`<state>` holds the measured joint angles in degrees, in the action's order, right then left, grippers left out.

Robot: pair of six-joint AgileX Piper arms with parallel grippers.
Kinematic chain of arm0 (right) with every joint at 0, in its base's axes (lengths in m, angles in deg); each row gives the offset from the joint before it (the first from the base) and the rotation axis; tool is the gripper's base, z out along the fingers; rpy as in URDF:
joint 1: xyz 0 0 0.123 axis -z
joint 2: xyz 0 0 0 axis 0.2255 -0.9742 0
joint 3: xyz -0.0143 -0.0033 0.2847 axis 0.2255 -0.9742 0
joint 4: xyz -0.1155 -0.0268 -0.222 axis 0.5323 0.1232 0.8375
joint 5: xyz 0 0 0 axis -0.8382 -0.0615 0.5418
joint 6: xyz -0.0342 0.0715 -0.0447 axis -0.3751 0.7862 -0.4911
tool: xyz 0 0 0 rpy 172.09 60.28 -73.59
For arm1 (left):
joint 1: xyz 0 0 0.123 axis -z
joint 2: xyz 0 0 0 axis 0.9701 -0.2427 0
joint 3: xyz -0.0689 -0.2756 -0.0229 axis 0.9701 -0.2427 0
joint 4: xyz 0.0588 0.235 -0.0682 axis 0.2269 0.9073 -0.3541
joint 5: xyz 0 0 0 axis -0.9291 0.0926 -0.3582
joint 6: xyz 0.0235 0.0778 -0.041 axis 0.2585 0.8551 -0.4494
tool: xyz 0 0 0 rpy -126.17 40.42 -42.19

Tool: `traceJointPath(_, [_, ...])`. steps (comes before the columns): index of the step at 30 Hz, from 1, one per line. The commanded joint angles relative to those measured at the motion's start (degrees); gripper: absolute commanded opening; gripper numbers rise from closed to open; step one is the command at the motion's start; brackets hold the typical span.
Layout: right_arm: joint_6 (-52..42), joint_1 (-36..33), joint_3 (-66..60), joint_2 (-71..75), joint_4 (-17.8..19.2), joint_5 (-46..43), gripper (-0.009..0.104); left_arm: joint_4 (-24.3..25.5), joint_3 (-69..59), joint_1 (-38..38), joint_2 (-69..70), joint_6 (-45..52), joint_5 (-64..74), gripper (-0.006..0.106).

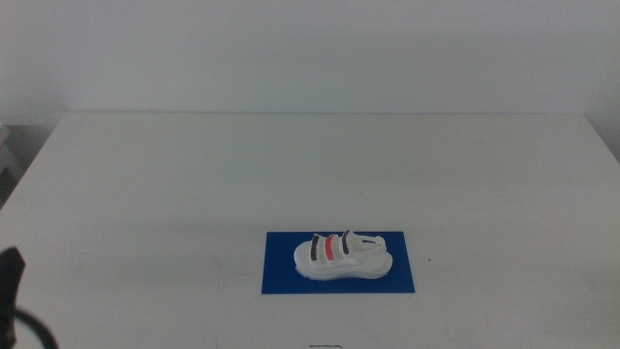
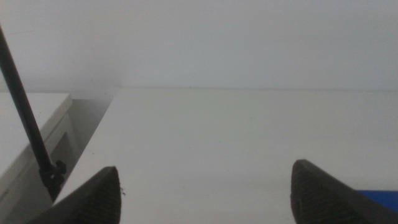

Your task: Use one arm to grab the shoe from the table and place it on the mat.

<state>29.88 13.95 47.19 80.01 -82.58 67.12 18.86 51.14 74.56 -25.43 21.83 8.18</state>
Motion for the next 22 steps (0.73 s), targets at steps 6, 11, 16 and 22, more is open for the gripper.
traceJointPath(6, [-0.3,-0.1,1.1,1.1,0.5,-4.3,0.094,2.5,-7.7,-0.1,9.4,-5.1,-7.9,0.094])
traceJointPath(11, [-0.3,-0.1,1.1,1.1,0.5,-4.3,0.094,2.5,-11.8,-0.1,14.9,-6.0,-7.9,0.094])
traceJointPath(16, [-0.3,-0.1,1.1,1.1,0.5,-4.3,0.094,2.5,-14.4,0.1,15.1,-6.9,-8.2,0.094])
traceJointPath(22, [-0.3,-0.1,1.1,1.1,0.5,-4.3,0.094,2.5,-14.5,0.2,15.0,-6.8,-7.1,0.094])
